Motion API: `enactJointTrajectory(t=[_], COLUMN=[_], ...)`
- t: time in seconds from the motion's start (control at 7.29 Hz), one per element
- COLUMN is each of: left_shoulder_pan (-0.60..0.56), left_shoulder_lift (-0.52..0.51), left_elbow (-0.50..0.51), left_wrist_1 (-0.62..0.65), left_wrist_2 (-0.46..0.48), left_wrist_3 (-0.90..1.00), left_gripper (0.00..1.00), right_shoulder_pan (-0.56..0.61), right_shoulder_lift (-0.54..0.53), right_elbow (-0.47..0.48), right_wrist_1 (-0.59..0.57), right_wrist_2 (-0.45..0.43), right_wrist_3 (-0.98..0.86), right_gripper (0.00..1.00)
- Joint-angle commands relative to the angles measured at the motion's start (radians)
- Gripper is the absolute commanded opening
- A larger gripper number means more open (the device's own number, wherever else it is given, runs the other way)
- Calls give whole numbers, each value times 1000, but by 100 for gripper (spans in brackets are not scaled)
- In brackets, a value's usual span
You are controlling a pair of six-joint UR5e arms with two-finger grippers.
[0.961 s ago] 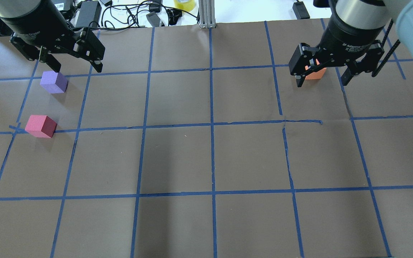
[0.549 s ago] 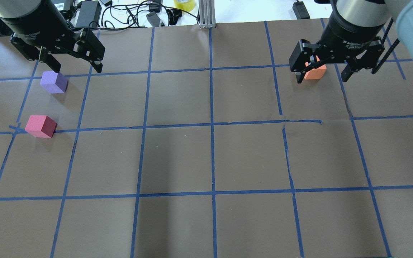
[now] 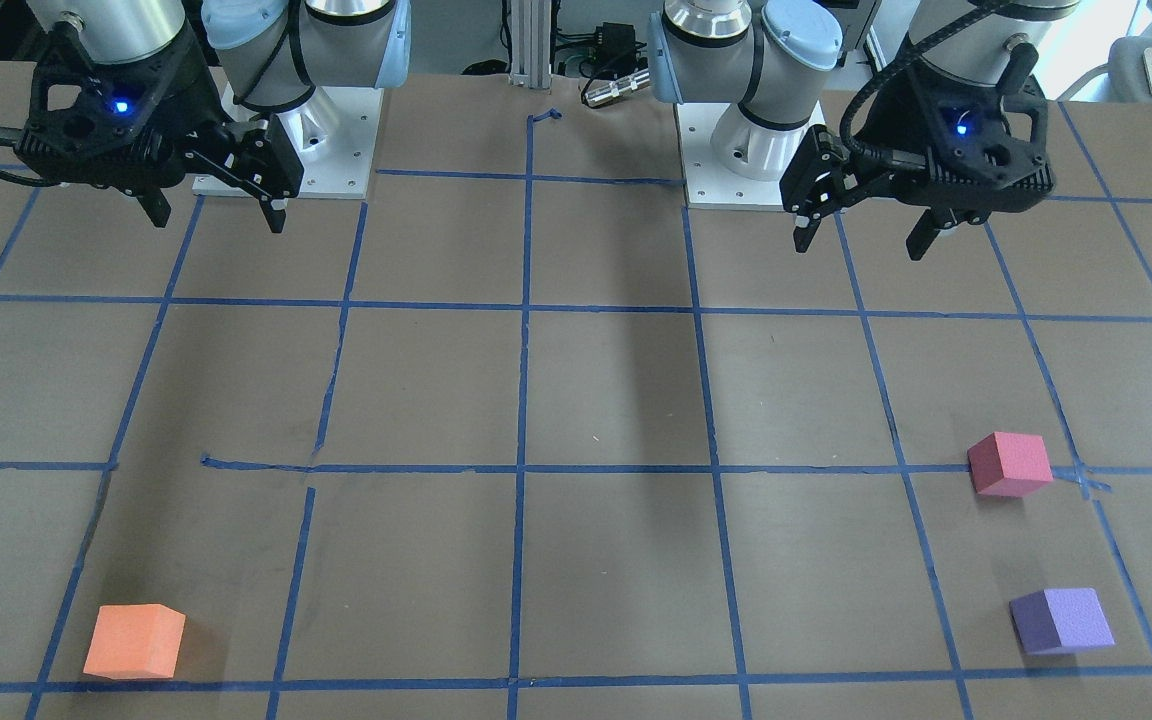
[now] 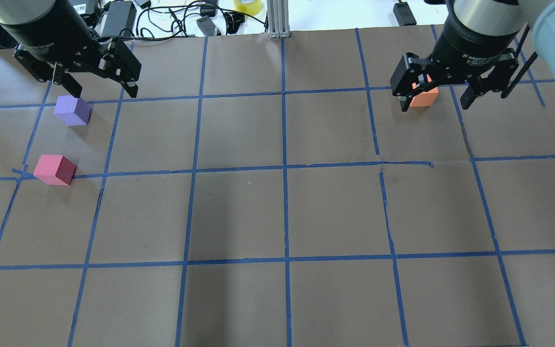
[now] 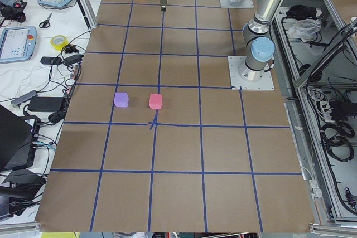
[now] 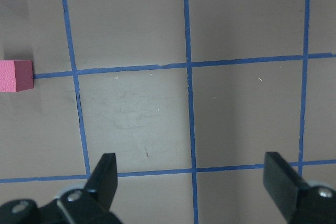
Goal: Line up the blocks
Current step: 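Lower the right gripper over the orange cube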
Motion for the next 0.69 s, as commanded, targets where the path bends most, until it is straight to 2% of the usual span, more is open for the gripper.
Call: enactJointTrajectory(t=[0.0,0.55], left_shoulder_pan=[0,0], left_shoulder_lift=[4,-7], left_elbow=[-1,-1], left_wrist_1=[-1,1], left_wrist_2=[0,0], left_wrist_3=[1,-2], left_gripper=[100,100], right_shoulder_pan=[-9,-57], right_shoulder_lift=[3,32], right_elbow=[0,0], right_wrist_1=[11,6], right_wrist_2=[-3,-6], right_wrist_3=[-2,3], right_gripper=[100,100])
